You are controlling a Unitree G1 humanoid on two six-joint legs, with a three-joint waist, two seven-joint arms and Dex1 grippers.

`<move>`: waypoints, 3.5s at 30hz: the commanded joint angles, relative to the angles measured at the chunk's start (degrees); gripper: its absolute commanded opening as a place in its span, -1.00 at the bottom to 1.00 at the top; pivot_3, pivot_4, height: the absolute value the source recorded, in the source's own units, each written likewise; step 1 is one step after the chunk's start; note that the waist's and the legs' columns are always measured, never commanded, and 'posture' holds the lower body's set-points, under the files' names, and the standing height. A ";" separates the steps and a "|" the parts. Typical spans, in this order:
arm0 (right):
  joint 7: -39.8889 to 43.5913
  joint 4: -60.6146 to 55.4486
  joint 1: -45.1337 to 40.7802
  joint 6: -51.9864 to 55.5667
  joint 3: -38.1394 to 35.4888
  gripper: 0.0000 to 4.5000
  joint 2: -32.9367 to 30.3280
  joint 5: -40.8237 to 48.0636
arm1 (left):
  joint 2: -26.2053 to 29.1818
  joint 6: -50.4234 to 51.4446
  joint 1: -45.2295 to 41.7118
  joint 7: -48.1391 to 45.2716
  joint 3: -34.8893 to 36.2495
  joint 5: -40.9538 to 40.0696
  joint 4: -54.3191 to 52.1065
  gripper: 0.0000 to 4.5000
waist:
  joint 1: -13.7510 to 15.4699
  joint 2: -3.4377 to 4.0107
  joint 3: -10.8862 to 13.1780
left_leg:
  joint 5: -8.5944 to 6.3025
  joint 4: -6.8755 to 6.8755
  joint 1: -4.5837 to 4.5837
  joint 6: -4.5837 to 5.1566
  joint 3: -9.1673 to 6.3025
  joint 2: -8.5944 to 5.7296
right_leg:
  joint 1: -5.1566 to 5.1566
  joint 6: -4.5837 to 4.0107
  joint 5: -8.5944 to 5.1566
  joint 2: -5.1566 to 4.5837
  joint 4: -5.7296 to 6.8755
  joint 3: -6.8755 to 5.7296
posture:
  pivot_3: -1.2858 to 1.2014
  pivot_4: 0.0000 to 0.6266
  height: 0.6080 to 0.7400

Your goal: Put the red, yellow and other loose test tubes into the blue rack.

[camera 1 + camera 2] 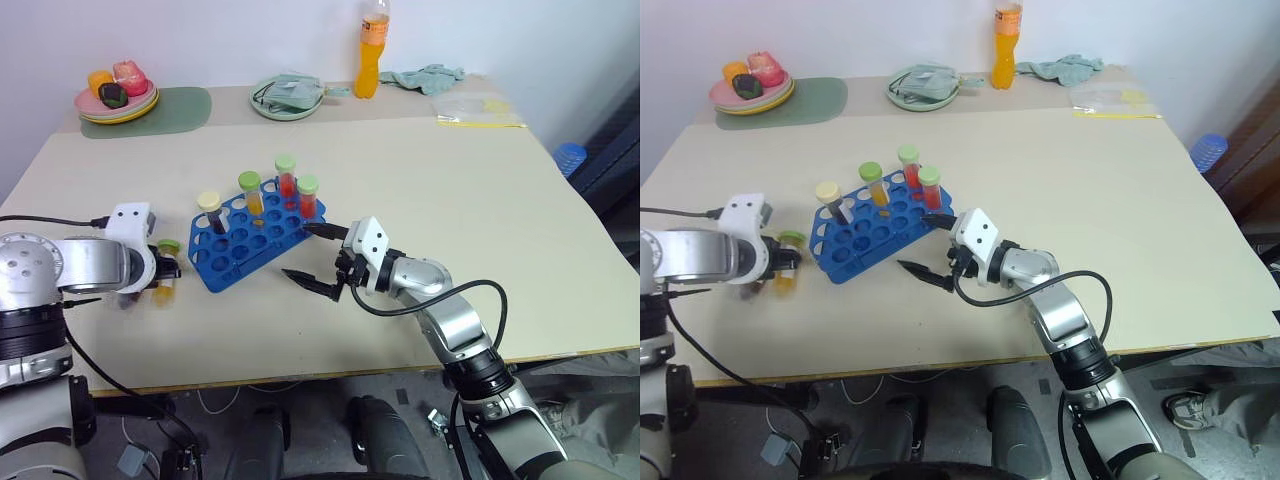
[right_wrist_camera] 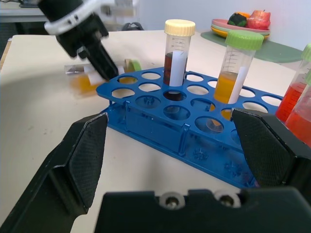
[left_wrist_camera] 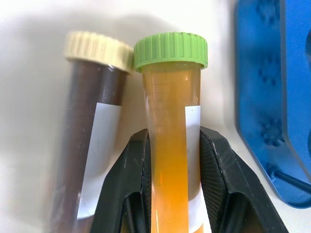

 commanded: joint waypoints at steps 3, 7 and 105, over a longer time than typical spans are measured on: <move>-0.19 -3.58 0.32 -0.01 -0.33 1.00 -0.15 0.52 | 5.00 -0.46 2.28 -0.95 7.90 -3.19 -9.58 -0.66 | -0.12 0.00 0.00 | 0.00 0.00 0.00 0.00 0.01 0.00 | 0.00 0.00 0.00 0.00 0.00 0.01 | 0.03 -0.52 1.00; -0.06 -3.35 0.32 0.04 -0.53 1.00 -0.19 0.63 | 10.11 -14.79 6.78 -11.52 10.28 8.74 -27.00 -0.66 | -0.06 -0.06 0.03 | 0.01 -0.03 -0.04 -0.02 0.01 0.02 | -0.06 -0.01 0.00 0.02 0.00 0.01 | 0.03 -0.52 1.00; 4.74 -8.35 0.88 4.62 -0.34 1.00 -5.71 2.89 | 14.36 -4.16 -4.26 -60.28 -19.20 49.93 8.82 0.76 | -1.32 -0.12 0.02 | -0.02 -0.02 -0.03 0.05 -0.09 0.05 | 0.11 0.10 0.07 0.13 -0.18 -0.08 | 0.03 -0.52 1.00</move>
